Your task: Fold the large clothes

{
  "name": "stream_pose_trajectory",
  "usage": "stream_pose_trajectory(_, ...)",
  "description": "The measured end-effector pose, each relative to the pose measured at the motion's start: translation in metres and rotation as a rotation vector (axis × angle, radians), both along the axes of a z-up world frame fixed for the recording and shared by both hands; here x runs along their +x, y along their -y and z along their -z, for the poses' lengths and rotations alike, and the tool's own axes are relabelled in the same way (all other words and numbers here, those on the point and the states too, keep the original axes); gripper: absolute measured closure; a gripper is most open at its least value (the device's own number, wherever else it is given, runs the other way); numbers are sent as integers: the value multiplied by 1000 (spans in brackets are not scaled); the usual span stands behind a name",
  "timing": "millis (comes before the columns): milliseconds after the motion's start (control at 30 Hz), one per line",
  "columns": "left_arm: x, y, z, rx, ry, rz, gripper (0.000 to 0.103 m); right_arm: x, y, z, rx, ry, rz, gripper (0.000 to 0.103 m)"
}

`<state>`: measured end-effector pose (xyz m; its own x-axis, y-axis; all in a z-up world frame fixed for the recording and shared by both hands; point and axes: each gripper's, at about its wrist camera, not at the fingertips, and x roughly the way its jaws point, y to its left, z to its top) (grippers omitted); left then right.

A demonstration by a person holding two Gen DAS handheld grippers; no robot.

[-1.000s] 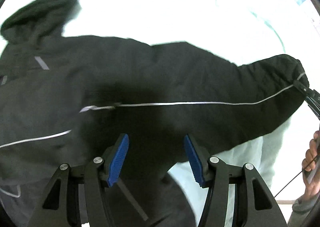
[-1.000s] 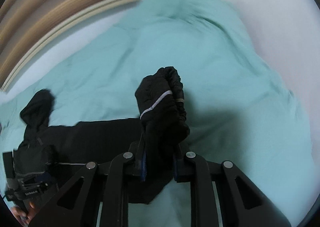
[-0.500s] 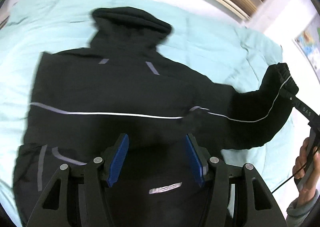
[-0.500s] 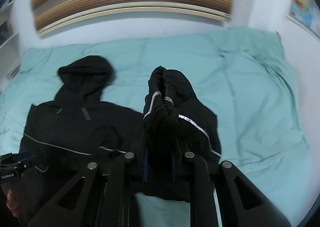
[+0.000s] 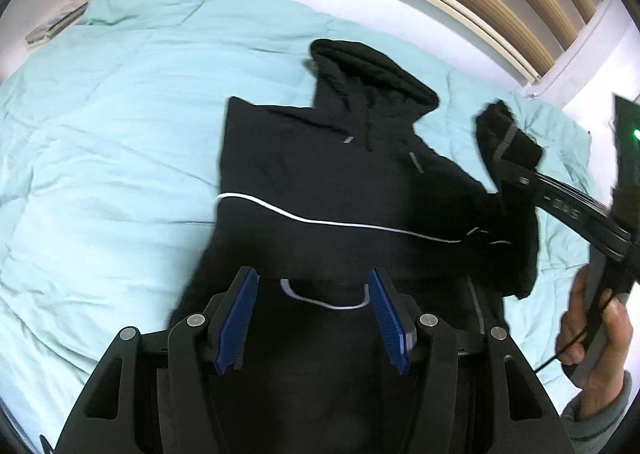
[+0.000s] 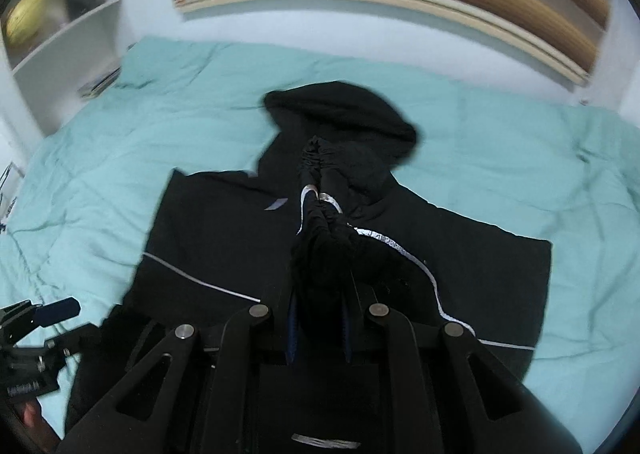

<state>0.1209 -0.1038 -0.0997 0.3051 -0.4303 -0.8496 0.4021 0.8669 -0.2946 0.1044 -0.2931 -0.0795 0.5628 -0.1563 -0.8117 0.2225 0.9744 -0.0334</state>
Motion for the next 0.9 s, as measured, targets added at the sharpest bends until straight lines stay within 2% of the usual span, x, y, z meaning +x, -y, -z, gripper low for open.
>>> stream_pose_trajectory(167, 25, -20, 10, 4, -12, -16, 43, 47, -53, 39, 49, -66, -76, 85)
stream_pose_trajectory(267, 42, -29, 19, 3, -27, -36, 43, 76, -77, 79, 70, -145, -119, 85)
stream_pose_trajectory(433, 66, -29, 40, 47, -47, -57, 43, 111, -84, 155, 143, -304, -136, 84)
stream_pose_trajectory(500, 75, -26, 51, 58, -60, -59, 44, 115, -82, 177, 164, -337, -135, 82)
stream_pose_trajectory(600, 89, -22, 66, 63, -90, -53, 44, 117, -80, 185, 183, -325, -150, 79)
stream_pose_trajectory(667, 95, -19, 73, 59, -104, -46, 44, 116, -76, 185, 233, -319, -176, 65)
stream_pose_trajectory(733, 104, -14, 79, 54, -115, -44, 44, 114, -70, 181, 330, -316, -204, 50)
stream_pose_trajectory(900, 113, -8, 76, 2, -110, -30, 44, 83, -50, 150, 439, -287, -226, 47)
